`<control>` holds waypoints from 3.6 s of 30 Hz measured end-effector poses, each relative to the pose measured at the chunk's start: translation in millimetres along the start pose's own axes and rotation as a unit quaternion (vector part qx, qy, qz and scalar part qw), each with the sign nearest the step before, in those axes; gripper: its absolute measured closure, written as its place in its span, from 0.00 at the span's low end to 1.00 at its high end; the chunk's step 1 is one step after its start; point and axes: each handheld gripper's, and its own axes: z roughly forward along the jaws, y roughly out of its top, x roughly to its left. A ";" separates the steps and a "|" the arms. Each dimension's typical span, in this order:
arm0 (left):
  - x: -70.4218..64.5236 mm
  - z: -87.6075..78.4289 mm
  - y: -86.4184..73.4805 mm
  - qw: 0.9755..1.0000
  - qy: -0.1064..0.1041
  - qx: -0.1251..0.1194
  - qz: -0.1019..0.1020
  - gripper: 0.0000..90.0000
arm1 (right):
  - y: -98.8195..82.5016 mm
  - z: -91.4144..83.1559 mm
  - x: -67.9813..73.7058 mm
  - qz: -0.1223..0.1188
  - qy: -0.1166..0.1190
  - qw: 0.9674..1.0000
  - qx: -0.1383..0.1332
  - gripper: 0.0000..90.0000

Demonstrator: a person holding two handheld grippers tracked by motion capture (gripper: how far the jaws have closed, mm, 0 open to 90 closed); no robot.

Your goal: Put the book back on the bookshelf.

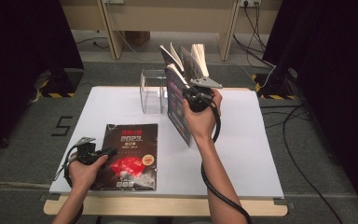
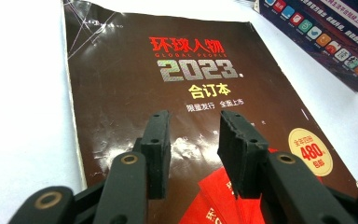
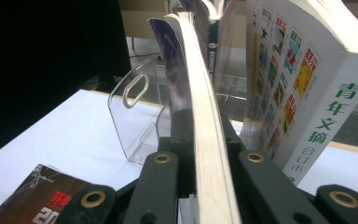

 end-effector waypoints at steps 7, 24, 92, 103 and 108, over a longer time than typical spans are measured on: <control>1.4 0.2 -0.1 1.000 0.001 0.000 -0.001 0.70 | -1.9 0.6 2.5 0.015 0.004 1.000 -0.018 0.92; 2.8 -1.5 0.9 1.000 0.002 -0.001 -0.002 0.70 | 12.2 12.6 15.1 0.018 -0.021 0.998 -0.053 0.92; 6.1 -3.6 0.9 1.000 0.004 -0.005 -0.002 0.71 | 20.3 50.8 19.6 0.031 -0.068 0.995 -0.071 0.92; 6.5 -3.8 1.0 1.000 0.004 -0.003 -0.001 0.71 | 21.9 54.5 19.5 0.029 -0.070 0.994 -0.073 0.92; 6.6 -3.8 1.1 1.000 0.004 -0.004 -0.002 0.71 | 23.3 56.3 20.7 0.029 -0.069 0.994 -0.076 0.92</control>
